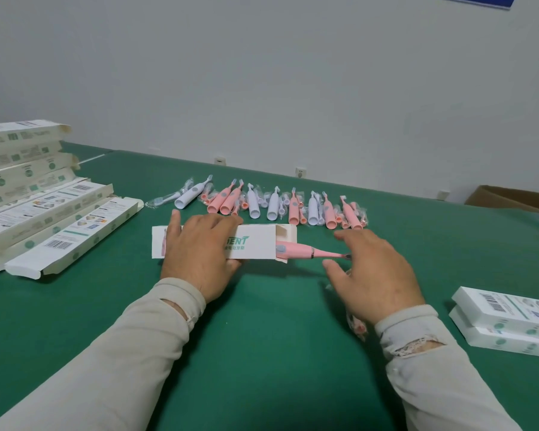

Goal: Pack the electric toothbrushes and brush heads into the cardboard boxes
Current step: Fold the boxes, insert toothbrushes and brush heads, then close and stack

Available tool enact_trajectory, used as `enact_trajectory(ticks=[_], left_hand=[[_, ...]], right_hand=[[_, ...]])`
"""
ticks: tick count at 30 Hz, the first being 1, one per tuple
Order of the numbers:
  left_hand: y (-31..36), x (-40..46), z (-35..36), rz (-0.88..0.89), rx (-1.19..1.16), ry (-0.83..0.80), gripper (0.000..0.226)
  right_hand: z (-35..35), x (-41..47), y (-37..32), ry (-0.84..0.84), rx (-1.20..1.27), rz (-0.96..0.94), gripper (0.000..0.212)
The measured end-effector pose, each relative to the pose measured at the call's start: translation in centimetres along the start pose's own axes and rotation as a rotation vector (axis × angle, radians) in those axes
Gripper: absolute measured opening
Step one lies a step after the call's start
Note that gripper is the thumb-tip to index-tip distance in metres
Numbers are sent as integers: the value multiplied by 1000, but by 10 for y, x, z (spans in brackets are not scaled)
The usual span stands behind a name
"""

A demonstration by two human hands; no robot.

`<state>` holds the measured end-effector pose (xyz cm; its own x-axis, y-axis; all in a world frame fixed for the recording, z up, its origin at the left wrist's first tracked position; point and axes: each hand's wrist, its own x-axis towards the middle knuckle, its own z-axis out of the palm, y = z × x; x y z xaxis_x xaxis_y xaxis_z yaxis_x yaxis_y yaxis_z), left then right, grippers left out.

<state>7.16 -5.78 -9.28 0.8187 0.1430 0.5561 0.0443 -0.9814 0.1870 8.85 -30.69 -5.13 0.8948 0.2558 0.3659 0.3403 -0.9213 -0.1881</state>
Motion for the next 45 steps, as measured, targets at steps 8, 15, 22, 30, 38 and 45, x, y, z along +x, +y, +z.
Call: enact_trajectory(ticks=[8,15,22,30,38,45], left_hand=[[2,-1,1,6,-16,-55,61],[2,-1,2,13,-30,-52,62],[5,-1,2,30,-25,-63,62],[10,-4,2,129,-88,-72,64],[-10,3,1,17,-121,-172,73],[-15,3,2,-53,-218,-213,62]], right_hand=[[18,4,-9,93,396,47,18],[27,0,-14,-15,411,1,35],[36,-1,-15,61,565,-25,10],[42,1,-18,-141,1068,97,21],[39,5,-12,-108,1212,134,19],[38,5,-11,-128,1117,109,26]])
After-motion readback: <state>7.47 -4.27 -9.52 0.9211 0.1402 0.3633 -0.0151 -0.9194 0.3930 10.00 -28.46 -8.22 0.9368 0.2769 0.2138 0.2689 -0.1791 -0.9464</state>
